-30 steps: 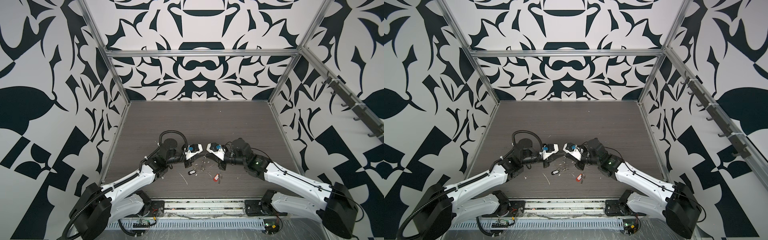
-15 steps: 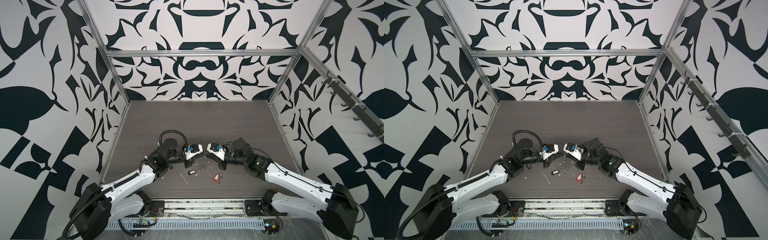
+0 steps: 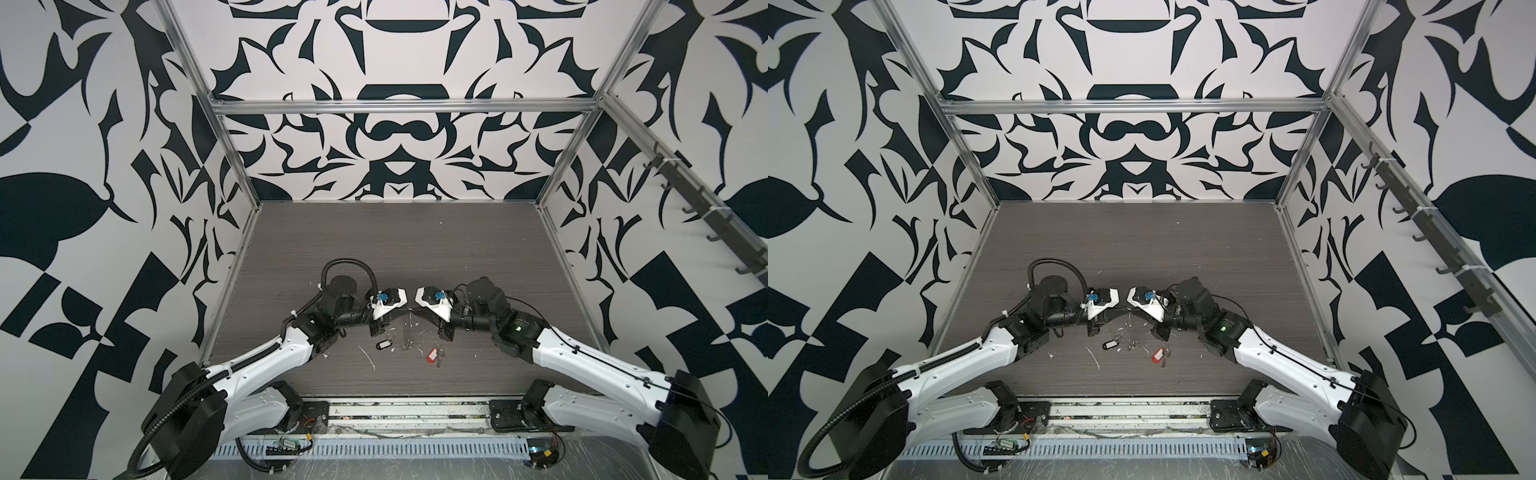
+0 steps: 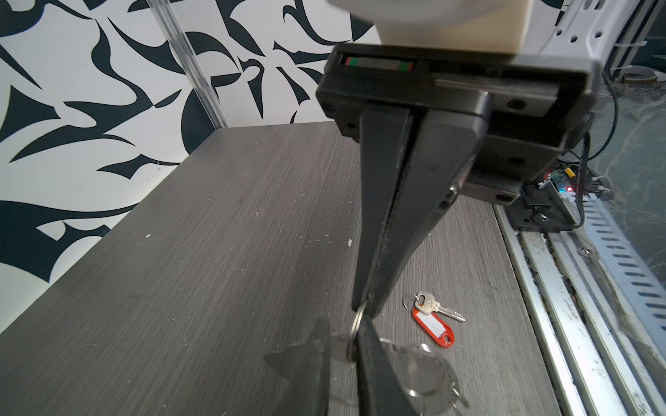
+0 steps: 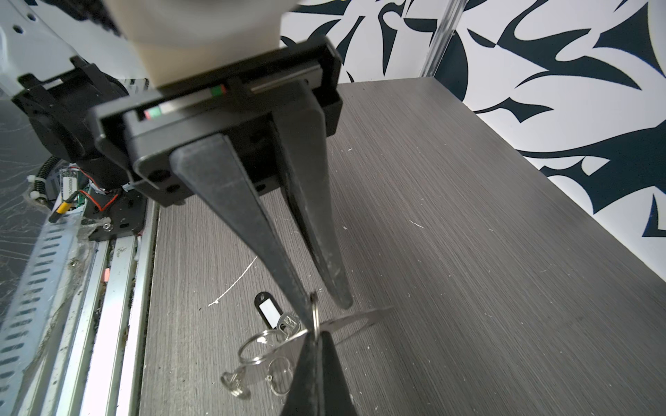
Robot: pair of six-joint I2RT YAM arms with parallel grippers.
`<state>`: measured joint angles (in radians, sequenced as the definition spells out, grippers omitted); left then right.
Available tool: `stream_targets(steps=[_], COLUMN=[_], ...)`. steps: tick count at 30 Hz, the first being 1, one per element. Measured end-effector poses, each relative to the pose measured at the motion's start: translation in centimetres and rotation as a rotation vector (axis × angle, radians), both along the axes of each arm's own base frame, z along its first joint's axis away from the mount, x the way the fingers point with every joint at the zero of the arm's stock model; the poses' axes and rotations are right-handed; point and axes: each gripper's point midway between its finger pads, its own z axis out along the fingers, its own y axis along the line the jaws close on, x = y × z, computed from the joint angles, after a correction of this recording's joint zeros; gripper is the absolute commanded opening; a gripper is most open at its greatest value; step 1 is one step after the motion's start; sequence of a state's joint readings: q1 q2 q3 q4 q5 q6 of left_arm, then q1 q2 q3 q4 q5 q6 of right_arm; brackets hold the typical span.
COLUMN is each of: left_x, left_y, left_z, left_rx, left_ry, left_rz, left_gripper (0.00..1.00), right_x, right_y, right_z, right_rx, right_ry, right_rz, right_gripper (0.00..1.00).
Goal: Attach keys to a key ring
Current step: Pass the keyring.
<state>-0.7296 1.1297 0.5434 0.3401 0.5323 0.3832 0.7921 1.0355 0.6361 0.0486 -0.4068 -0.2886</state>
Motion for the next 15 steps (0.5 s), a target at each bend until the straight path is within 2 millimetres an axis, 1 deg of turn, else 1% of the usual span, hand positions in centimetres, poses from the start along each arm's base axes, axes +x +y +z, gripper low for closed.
stream_targets(steps=[4,7,10,15], left_x=[-0.11,-0.13,-0.33,-0.46], left_y=[-0.07,-0.11,-0.13,-0.16], left_z=[-0.23,-0.35,-0.48,-0.54], left_rx=[0.004,0.006,0.009,0.009], left_ry=[0.007,0.010,0.017,0.025], left_rz=[-0.009,-0.012,-0.022,-0.029], left_gripper=[0.12,0.08,0.00,0.00], right_x=[-0.07,-0.07,0.01,0.03], right_y=[-0.05,-0.07,-0.15,-0.16], right_z=[-0.10,-0.16,-0.29,-0.34], right_rx=[-0.001,-0.002,-0.007,-0.009], right_ry=[0.001,0.002,-0.002,-0.005], right_rz=[0.001,0.000,-0.004,-0.004], right_gripper=[0.00,0.00,0.00,0.00])
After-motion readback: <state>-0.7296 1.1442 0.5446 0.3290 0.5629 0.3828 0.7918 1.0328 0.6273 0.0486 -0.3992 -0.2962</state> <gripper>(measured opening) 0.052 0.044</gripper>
